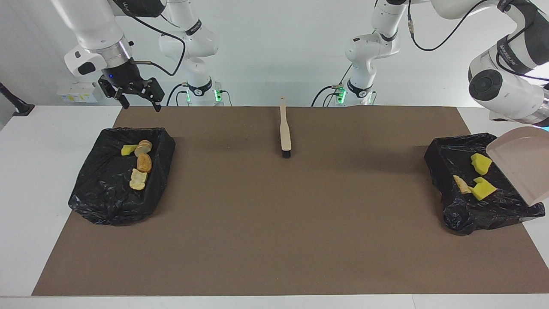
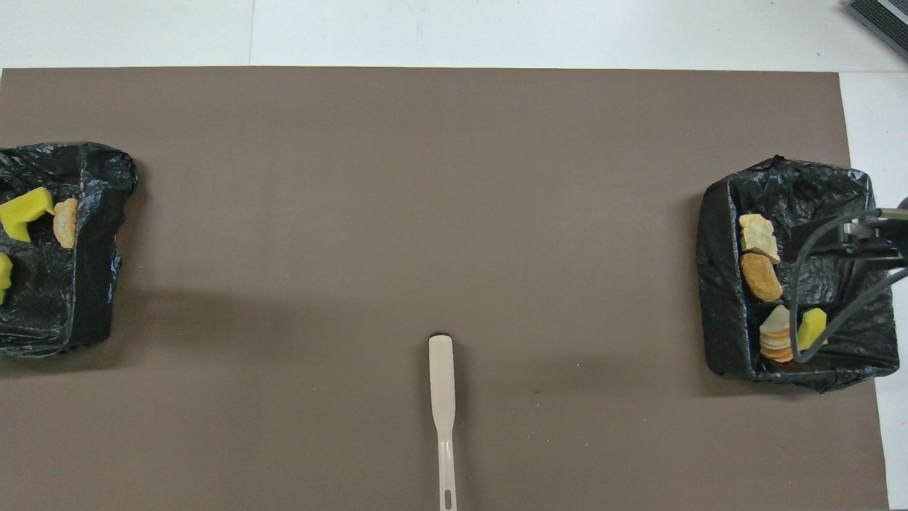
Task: Sweep and dump trash in bin
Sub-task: 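Tilt the dustpan with the left gripper to dump the trash into the bin, then bring the empty dustpan back over the table with the left gripper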
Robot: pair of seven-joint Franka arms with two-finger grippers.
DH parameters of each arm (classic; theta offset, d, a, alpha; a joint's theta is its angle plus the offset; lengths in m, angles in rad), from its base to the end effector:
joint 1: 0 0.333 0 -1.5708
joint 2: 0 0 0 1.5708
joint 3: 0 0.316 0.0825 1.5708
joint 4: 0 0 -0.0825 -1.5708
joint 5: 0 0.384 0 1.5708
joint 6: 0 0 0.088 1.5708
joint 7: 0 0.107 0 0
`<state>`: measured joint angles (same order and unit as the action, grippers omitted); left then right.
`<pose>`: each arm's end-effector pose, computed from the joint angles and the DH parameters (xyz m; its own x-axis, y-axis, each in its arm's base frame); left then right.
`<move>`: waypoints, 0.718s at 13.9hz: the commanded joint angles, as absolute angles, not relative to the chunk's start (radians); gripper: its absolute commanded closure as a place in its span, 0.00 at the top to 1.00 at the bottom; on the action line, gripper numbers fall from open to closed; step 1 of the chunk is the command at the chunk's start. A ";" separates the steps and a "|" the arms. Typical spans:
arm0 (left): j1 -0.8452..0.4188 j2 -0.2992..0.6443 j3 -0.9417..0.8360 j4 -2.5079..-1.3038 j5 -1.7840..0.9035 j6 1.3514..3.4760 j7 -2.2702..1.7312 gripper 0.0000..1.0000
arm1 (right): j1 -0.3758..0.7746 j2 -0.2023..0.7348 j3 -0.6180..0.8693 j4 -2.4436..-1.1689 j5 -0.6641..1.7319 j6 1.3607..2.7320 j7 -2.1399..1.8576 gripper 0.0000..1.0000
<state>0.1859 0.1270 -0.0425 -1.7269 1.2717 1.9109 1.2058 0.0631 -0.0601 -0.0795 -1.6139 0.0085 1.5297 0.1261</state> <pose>0.6053 0.1579 0.5543 0.1392 -0.3779 -0.9153 -0.9840 0.0513 -0.1708 0.5313 -0.0091 0.6332 0.9896 -0.1414 -0.0258 -0.1417 -0.9899 -0.0101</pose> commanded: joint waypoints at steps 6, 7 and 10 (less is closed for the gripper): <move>0.176 0.092 -0.035 -1.668 1.104 1.913 1.242 0.00 | 0.064 -0.074 -0.080 -1.621 0.021 1.528 0.143 1.00; 0.181 0.091 -0.037 -1.652 1.025 1.916 1.267 0.00 | 0.064 -0.072 -0.080 -1.620 0.021 1.529 0.143 1.00; 0.151 0.095 -0.041 -1.644 0.864 1.908 1.286 0.00 | 0.064 -0.074 -0.080 -1.620 0.021 1.529 0.143 1.00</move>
<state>0.1836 0.0965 -0.0481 -1.6572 0.9346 1.9120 1.2739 0.0639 -0.0602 -0.0787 -1.6139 0.0098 1.5297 0.1261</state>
